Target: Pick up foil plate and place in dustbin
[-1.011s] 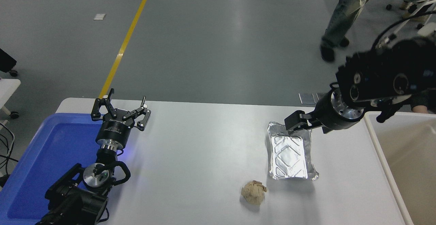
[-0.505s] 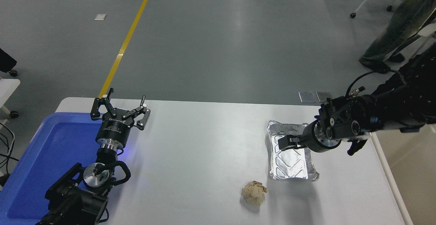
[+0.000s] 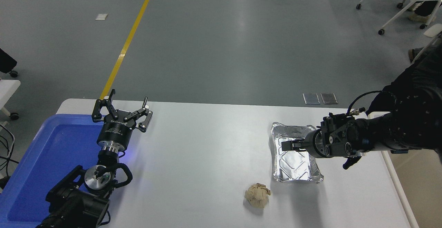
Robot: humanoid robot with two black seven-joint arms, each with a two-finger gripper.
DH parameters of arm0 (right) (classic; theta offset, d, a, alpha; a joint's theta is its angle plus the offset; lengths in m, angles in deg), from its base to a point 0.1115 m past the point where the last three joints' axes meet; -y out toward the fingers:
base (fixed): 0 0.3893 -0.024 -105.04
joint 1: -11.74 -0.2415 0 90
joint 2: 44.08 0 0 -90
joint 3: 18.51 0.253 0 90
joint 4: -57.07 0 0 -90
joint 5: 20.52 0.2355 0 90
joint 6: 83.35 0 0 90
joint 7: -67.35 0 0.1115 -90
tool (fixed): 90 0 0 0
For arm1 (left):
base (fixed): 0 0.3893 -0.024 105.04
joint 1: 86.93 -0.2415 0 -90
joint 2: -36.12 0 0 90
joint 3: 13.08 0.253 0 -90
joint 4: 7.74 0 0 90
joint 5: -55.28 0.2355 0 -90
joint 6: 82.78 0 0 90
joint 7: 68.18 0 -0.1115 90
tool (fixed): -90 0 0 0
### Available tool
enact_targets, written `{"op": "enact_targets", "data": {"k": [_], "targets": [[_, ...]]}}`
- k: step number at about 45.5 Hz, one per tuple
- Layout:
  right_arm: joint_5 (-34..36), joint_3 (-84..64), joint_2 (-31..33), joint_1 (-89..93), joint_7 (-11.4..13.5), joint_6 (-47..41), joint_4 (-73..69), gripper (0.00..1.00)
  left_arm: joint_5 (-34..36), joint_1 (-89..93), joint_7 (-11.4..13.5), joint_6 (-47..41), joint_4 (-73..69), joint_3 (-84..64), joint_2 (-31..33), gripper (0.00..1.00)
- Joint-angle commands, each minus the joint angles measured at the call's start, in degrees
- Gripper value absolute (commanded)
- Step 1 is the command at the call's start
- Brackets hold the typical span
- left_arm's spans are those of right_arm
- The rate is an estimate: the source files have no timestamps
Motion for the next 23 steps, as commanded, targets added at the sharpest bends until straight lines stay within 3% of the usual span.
{"op": "enact_targets", "data": {"k": [1, 23], "targets": [[-0.1, -0.5, -0.3, 3.1, 0.5, 2.8, 2.7, 1.0, 0.0, 0.0, 0.0, 0.0, 0.0, 0.0, 0.0, 0.99], [-0.4, -3.9, 0.0, 6.1, 1.5, 2.5, 5.2, 1.0, 0.0, -0.1, 0.0, 0.0, 0.0, 0.0, 0.0, 0.99]]}}
